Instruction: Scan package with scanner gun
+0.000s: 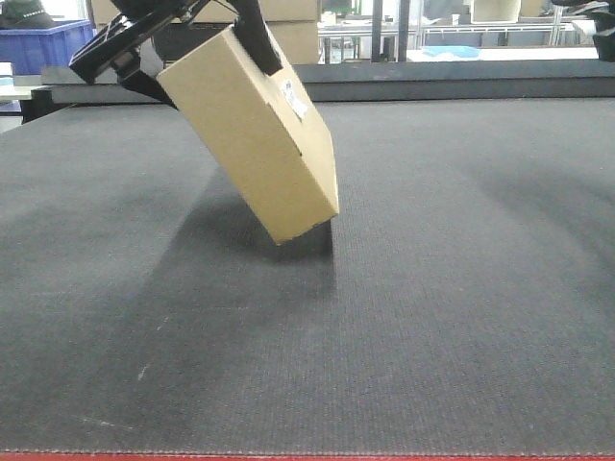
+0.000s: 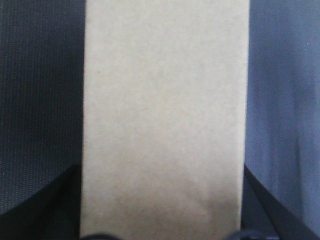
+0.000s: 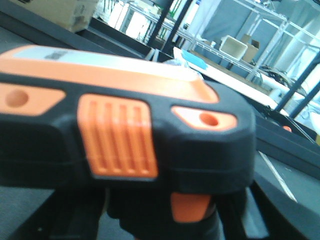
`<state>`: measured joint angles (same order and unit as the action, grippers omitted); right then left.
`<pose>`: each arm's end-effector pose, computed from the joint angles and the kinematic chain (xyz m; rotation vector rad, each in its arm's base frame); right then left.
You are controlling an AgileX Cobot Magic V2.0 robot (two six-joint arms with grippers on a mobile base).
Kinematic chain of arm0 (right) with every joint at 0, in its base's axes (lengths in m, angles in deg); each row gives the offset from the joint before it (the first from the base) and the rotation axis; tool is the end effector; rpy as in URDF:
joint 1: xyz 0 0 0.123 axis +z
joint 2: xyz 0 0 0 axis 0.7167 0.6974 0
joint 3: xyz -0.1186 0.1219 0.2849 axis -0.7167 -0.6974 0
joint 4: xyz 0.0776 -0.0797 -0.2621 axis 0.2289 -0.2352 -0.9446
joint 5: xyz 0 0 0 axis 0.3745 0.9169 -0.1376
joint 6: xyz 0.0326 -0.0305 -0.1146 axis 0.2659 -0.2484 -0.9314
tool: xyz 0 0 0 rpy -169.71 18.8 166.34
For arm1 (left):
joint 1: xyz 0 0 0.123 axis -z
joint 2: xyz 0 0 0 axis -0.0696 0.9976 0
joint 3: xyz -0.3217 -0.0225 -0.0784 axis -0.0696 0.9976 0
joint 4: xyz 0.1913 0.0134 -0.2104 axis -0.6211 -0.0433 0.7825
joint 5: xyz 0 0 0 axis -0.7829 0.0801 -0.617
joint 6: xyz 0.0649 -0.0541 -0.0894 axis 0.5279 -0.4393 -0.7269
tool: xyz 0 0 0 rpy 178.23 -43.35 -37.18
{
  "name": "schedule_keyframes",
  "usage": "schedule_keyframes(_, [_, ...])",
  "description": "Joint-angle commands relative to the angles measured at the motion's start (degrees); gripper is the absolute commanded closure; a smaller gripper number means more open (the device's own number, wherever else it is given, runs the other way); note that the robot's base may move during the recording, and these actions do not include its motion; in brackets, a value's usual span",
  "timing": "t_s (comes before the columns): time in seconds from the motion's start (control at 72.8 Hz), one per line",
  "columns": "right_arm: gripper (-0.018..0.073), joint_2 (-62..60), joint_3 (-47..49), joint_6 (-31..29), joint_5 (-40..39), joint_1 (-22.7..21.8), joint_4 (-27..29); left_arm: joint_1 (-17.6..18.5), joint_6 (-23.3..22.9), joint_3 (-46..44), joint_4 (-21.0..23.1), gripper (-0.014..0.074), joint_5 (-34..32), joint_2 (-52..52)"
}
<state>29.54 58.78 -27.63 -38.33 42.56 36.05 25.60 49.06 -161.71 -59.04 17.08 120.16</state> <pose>0.3381 -0.0347 0.2772 -0.1990 1.6041 -0.4772 0.4036 -0.1972 0.3164 -0.1446 2.6048 -0.7335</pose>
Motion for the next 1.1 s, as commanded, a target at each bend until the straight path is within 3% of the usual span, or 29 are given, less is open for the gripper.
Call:
schedule_keyframes(0.0, [0.0720, -0.36, 0.86, -1.04, -3.35, -0.02, 0.87, 0.27, -0.32, -0.40, 0.98, 0.0707, -0.54, -0.62])
schedule_keyframes(0.165, [0.0720, -0.36, 1.09, 1.79, -3.58, -0.02, 0.87, 0.27, -0.32, -0.40, 0.98, 0.0707, -0.54, -0.62])
schedule_keyframes(0.33, [0.0721, -0.36, 1.09, 17.04, -4.01, -0.02, 0.87, 0.27, -0.32, -0.40, 0.98, 0.0707, -0.54, -0.62])
schedule_keyframes(0.563, [0.0721, 4.38, 1.09, 33.82, -7.41, 0.32, 1.19, 0.27, -0.32, -0.40, 0.97, 0.0707, -0.31, -0.62])
schedule_keyframes(0.701, [0.0721, 7.85, 1.09, 36.52, -14.17, 1.77, 1.46, 0.27, -0.32, -0.40, 0.97, 0.0707, 0.05, -0.62])
schedule_keyframes(0.962, [0.0721, 13.52, 1.09, 36.67, -20.57, 2.23, 1.46, 0.27, -0.32, -0.40, 0.97, 0.0707, 0.49, -0.62])
schedule_keyframes(1.086, [0.0721, 15.22, 1.09, 39.49, -22.31, 2.23, 1.46, 0.27, -0.32, -0.40, 0.97, 0.0707, 0.61, -0.62])
